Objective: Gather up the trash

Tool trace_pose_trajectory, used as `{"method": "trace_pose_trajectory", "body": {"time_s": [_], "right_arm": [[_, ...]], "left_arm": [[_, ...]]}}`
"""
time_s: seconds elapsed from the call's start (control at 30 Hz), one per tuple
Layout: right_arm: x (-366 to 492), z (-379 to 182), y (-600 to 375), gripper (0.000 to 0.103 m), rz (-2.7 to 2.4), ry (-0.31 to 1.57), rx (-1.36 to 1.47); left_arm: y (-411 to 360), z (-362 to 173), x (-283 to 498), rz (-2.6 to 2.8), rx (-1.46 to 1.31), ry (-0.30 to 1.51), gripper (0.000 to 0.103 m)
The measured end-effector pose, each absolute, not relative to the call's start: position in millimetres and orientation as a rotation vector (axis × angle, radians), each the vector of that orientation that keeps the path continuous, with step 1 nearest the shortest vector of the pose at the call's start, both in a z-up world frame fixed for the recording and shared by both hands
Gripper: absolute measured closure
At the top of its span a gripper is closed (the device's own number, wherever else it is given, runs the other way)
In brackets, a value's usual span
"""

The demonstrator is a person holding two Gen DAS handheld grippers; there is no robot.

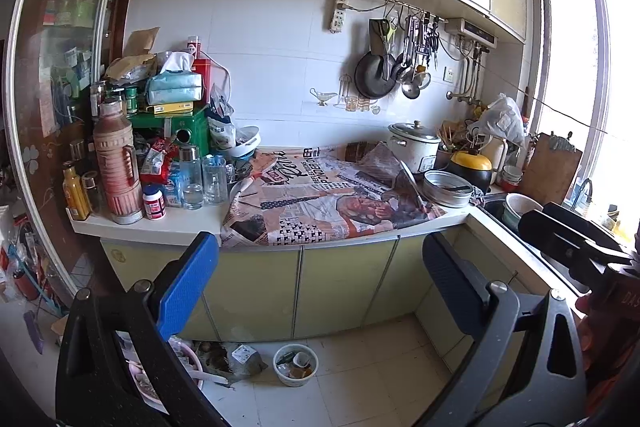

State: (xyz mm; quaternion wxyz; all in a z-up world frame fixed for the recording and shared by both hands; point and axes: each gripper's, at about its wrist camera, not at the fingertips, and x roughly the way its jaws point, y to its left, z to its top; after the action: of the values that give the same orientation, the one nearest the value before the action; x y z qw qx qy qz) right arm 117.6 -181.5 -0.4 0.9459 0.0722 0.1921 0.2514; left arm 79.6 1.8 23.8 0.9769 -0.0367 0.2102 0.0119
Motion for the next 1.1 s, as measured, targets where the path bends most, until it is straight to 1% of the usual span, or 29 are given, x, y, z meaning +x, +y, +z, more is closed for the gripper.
{"method": "trace_pose_trajectory", "body": {"time_s": [0.63,1.1], "right_arm": [[118.8,0.0,-191.1,0.0,0.496,0.401,0.143],[118.2,-1.0,-192.5,0.0,0.487,0.399,0.138]], "left_arm": [[-3.4,24.8,81.9,0.017,-0.084,0.411,0.001],[-13.9,22.7,87.3,0.007,-0.09,0.434,0.001]]}}
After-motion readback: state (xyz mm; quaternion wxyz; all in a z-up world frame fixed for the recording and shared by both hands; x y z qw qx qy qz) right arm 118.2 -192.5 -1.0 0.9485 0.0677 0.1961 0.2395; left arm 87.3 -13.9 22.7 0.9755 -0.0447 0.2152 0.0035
